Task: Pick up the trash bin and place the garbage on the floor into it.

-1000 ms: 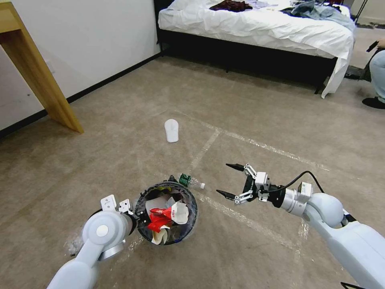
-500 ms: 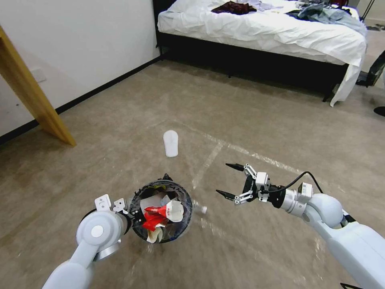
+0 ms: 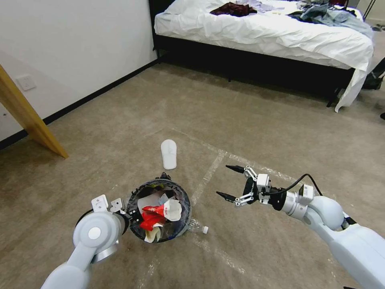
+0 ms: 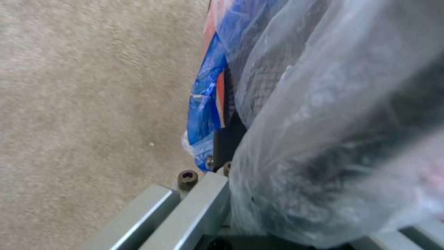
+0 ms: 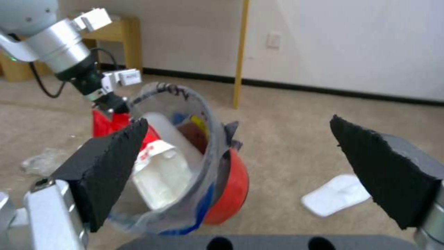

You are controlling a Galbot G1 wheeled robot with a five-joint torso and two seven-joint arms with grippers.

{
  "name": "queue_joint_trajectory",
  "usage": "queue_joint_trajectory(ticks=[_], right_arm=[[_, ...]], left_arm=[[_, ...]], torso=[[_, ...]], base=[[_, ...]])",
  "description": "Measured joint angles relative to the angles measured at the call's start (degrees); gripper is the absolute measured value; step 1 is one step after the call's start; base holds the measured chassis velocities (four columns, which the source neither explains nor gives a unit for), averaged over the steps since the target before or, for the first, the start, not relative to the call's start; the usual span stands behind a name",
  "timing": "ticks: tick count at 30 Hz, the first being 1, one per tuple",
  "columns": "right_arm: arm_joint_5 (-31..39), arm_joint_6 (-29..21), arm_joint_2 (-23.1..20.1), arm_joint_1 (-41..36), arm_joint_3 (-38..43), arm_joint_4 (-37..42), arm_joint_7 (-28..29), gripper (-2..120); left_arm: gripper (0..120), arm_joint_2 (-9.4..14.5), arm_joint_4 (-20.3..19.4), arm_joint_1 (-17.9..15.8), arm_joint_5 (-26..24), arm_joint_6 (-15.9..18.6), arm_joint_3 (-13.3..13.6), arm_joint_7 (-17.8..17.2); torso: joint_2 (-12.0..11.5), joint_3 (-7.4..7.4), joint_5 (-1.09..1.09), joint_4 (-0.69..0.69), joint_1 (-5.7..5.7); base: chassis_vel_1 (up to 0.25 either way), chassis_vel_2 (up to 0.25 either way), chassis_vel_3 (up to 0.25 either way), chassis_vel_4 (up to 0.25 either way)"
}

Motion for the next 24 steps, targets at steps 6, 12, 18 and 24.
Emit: queue_joint_trajectory(ticks=[6, 12, 18, 24], right_arm=[[4.02, -2.46, -1.36, 0.26, -1.72, -0.11, 1.35, 100], [6.26, -5.32, -2.26, 0.83, -4.28, -0.66, 2.12, 100], [8.94, -6.91, -2.58, 2.07, -6.43, -1.30, 2.91, 100], [11.89, -8.73, -2.94, 3.23, -8.64, -1.33, 3.94, 100]], left_arm=[[0, 0.40, 0.70, -0.25, 0.11, 0.07, -0.62, -0.17], [0, 0.48, 0.89, 0.72, 0.59, 0.17, -2.09, -0.09], [0, 0.37, 0.85, 0.99, 0.62, 0.19, -2.99, 0.27], [0, 0.39, 0.85, 0.95, 0.62, 0.18, -3.36, 0.41]], torso=[[0.00, 0.01, 0.00, -0.04, 0.00], [0.00, 0.01, 0.00, -0.02, 0.00], [0.01, 0.01, 0.00, -0.03, 0.00], [0.01, 0.01, 0.00, -0.03, 0.00]], base=[[0.000, 0.000, 0.000, 0.000], [0.000, 0.000, 0.000, 0.000], [0.000, 0.000, 0.000, 0.000], [0.000, 0.000, 0.000, 0.000]])
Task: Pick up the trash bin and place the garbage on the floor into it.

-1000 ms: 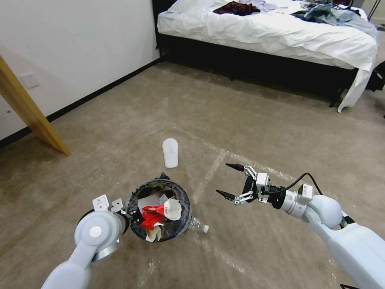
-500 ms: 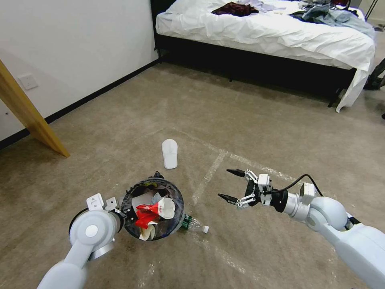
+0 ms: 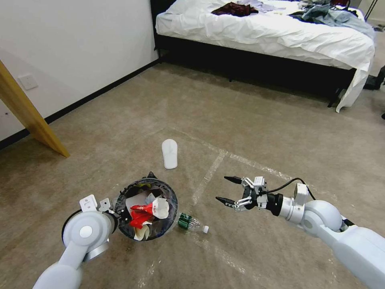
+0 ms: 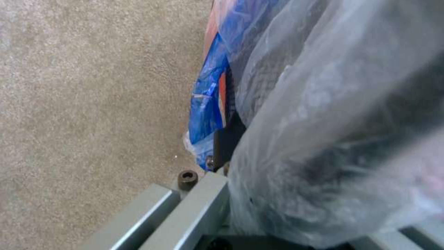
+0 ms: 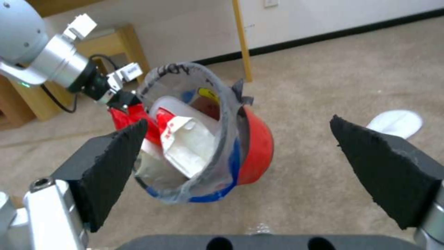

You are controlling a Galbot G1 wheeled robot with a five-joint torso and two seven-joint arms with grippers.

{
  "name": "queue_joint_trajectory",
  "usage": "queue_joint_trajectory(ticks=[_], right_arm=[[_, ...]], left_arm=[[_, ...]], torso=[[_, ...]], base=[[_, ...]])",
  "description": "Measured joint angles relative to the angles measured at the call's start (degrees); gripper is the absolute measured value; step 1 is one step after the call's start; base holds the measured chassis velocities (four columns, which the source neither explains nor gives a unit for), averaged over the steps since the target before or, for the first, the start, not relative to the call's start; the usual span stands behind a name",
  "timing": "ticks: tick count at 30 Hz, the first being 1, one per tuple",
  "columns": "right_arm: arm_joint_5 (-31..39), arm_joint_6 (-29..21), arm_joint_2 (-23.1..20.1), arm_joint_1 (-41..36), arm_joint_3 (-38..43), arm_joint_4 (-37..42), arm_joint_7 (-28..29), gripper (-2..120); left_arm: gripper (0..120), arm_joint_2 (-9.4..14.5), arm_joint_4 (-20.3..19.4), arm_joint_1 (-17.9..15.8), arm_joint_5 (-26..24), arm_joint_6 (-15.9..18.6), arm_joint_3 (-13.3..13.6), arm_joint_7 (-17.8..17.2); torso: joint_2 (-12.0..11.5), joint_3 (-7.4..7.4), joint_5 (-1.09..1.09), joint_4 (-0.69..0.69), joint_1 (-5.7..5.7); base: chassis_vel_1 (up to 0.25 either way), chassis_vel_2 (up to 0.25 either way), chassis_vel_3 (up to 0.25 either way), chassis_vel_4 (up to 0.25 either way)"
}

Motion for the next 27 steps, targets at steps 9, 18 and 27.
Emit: queue_joint_trajectory(ticks=[9, 18, 27], right_arm=[[2.66, -2.75, 1.24, 2.98, -4.83, -2.27, 0.90, 100], [6.45, -7.63, 3.59, 13.82, -15.94, -6.24, 2.89, 100], [11.50, -13.61, 8.16, 27.56, -29.99, -13.96, 4.53, 100]], left_arm=[[0, -0.01, 0.56, 0.01, 0.16, 0.03, -1.17, 0.68], [0, -0.68, 2.13, -0.46, 1.76, 0.37, -2.20, 2.70], [0, -1.40, 3.60, -0.56, 4.62, 0.86, -3.20, 5.99]], torso=[[0.00, 0.00, 0.01, 0.00, 0.00], [0.00, 0.01, 0.01, 0.00, 0.00], [0.00, 0.01, 0.01, 0.02, 0.00]], base=[[0.000, 0.000, 0.000, 0.000], [0.000, 0.000, 0.000, 0.000], [0.000, 0.000, 0.000, 0.000]])
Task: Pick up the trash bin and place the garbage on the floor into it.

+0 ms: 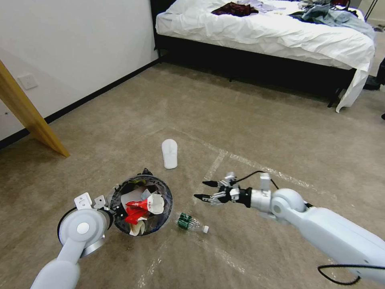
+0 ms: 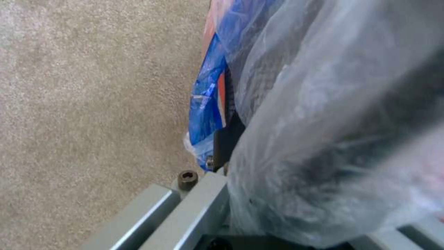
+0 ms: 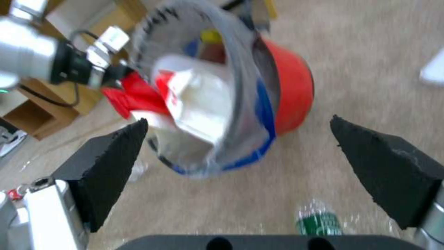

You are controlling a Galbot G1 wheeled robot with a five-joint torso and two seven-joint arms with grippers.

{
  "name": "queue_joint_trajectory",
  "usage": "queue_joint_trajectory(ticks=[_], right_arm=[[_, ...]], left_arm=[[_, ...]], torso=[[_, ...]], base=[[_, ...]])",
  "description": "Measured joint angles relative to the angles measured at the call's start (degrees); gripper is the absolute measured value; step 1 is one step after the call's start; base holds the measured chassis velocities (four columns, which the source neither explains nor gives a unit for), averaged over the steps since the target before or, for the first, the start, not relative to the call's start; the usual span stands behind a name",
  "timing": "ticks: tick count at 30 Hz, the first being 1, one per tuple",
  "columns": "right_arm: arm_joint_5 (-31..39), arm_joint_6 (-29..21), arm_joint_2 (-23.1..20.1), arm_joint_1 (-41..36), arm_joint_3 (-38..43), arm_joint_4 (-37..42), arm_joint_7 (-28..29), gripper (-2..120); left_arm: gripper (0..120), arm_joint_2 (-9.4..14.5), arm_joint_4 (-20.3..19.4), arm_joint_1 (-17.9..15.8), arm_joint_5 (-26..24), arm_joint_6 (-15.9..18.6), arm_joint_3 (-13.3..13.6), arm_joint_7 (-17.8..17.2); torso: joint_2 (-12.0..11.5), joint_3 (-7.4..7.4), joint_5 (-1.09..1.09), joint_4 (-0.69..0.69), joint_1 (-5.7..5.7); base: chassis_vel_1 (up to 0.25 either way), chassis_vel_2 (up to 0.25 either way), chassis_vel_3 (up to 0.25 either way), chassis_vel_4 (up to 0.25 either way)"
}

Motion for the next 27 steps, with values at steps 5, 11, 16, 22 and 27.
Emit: queue_joint_trajectory(ticks=[5, 11, 16, 22, 27], right_arm=[[-0.09, -2.94, -0.50, 1.19, -1.90, -1.84, 0.10, 100], [-1.96, -3.23, -3.05, -2.44, 0.47, -1.22, -0.14, 100], [-2.98, -3.08, -4.21, -5.65, 3.55, 0.19, -0.13, 100], [-4.54, -5.06, -6.19, -6.89, 4.26, 1.60, -0.28, 100], [-4.92, -8.85, -6.52, -5.36, 2.64, 1.30, -0.92, 100]], left_arm=[[0, -0.06, 0.80, -0.10, 1.76, 0.06, -0.06, 1.75], [0, -0.09, 1.62, -0.51, 3.59, 0.05, 0.47, 2.93], [0, 0.03, 1.78, -0.96, 3.72, 0.06, 1.13, 2.98], [0, 0.16, 2.57, -1.97, 4.47, -0.01, 1.68, 3.16], [0, -0.21, 3.04, -2.26, 5.15, -0.03, 1.76, 3.66]], torso=[[0.00, 0.00, 0.00, -0.02, 0.00], [0.00, 0.00, 0.01, -0.04, 0.00], [0.00, -0.01, 0.00, -0.02, 0.00], [0.00, -0.01, -0.01, -0.02, 0.00], [0.00, 0.00, -0.01, -0.01, 0.00]], base=[[0.000, 0.000, 0.000, 0.000], [0.000, 0.000, 0.000, 0.000], [0.000, 0.000, 0.000, 0.000], [0.000, 0.000, 0.000, 0.000], [0.000, 0.000, 0.000, 0.000]])
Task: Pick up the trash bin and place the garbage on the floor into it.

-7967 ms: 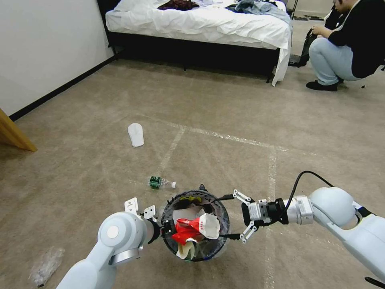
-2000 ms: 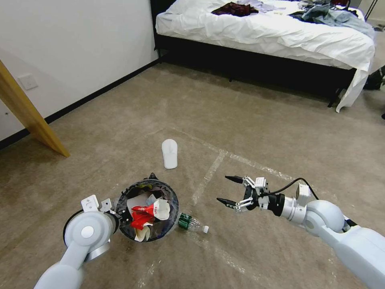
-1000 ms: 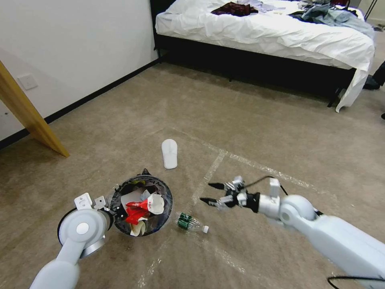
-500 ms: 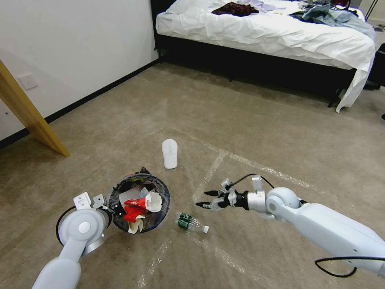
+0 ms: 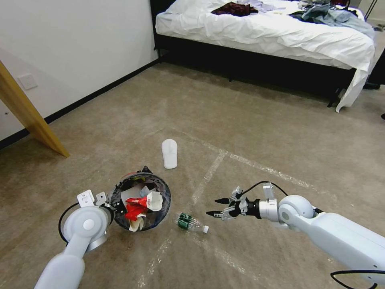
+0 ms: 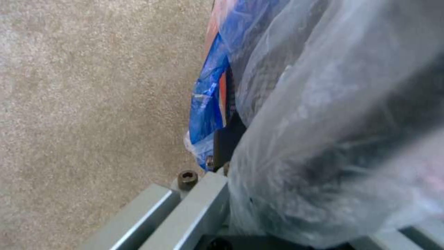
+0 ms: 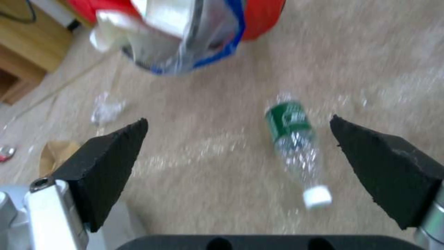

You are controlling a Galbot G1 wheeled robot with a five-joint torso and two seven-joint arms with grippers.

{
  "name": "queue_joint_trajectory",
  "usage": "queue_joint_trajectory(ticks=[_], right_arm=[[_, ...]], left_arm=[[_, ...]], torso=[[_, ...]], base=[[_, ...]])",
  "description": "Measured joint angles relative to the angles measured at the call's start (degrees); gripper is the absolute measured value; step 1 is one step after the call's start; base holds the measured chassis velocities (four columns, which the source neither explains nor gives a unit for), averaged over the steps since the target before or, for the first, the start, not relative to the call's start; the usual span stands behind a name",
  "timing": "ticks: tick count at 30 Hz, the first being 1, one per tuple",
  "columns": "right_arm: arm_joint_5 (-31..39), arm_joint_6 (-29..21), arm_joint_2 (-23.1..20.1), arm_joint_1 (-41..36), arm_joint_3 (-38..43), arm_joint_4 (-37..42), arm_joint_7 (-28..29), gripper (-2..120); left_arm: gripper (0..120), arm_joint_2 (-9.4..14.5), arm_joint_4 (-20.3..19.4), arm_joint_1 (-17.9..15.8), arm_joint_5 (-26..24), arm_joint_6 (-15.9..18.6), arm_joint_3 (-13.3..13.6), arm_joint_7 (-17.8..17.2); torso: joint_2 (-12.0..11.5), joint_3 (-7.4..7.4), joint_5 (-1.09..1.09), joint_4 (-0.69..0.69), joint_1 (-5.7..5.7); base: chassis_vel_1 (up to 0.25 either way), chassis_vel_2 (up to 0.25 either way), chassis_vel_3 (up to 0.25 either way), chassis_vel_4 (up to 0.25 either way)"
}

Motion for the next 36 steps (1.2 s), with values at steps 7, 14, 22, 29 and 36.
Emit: queue_joint_trajectory(ticks=[7, 14, 22, 29, 36], right_arm=[[-1.44, -4.80, 2.91, 3.81, -5.49, -3.88, -0.49, 100], [-0.78, -7.58, 6.21, 6.18, -8.90, -7.95, 0.59, 100], [-0.09, -8.49, 8.36, 7.72, -10.09, -12.47, 0.81, 100], [-0.97, -8.73, 10.18, 8.38, -10.47, -17.61, 0.57, 100], [-1.49, -8.65, 11.71, 9.12, -11.16, -20.79, 0.45, 100]], left_arm=[[0, -0.47, 0.89, 0.16, 1.26, -0.02, -1.18, 1.72], [0, -0.59, 1.46, -0.10, 1.57, -0.02, -2.05, 2.51], [0, -0.22, 2.36, -0.56, 1.95, -0.04, -2.56, 3.44], [0, 0.00, 3.19, -0.87, 2.65, -0.01, -2.47, 4.37], [0, -0.22, 3.33, -1.13, 2.66, -0.01, -1.96, 4.56]], torso=[[0.00, 0.00, 0.00, 0.02, 0.00], [0.00, 0.00, 0.01, 0.00, 0.00], [0.00, 0.00, 0.00, 0.00, 0.00], [0.00, 0.00, 0.01, -0.01, 0.00], [0.00, -0.01, 0.00, 0.00, 0.00]], base=[[0.000, 0.000, 0.000, 0.000], [0.000, 0.000, 0.000, 0.000], [0.000, 0.000, 0.000, 0.000], [0.000, 0.000, 0.000, 0.000], [0.000, 0.000, 0.000, 0.000]])
